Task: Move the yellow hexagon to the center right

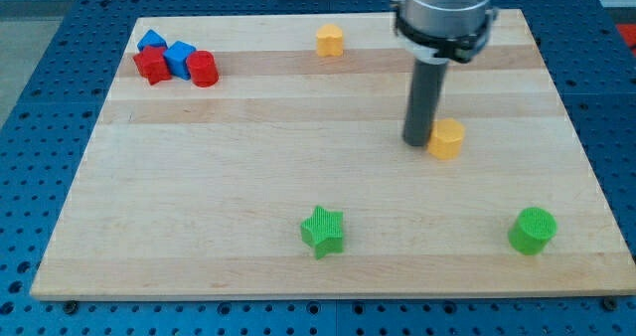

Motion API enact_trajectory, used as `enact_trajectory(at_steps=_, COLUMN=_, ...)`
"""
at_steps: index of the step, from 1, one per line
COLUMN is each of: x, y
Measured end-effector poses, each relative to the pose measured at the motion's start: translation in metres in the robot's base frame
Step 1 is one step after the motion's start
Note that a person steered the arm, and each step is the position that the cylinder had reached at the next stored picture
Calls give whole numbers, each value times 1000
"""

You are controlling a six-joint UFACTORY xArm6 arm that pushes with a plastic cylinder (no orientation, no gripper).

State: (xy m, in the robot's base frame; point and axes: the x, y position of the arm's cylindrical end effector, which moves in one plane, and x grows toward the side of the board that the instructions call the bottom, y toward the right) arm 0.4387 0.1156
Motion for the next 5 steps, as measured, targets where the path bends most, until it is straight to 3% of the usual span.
enact_trajectory(at_steps=2, x=0, y=66)
enact_trajectory(at_steps=4, x=4, y=62)
enact_trajectory(at_steps=5, x=11, y=25)
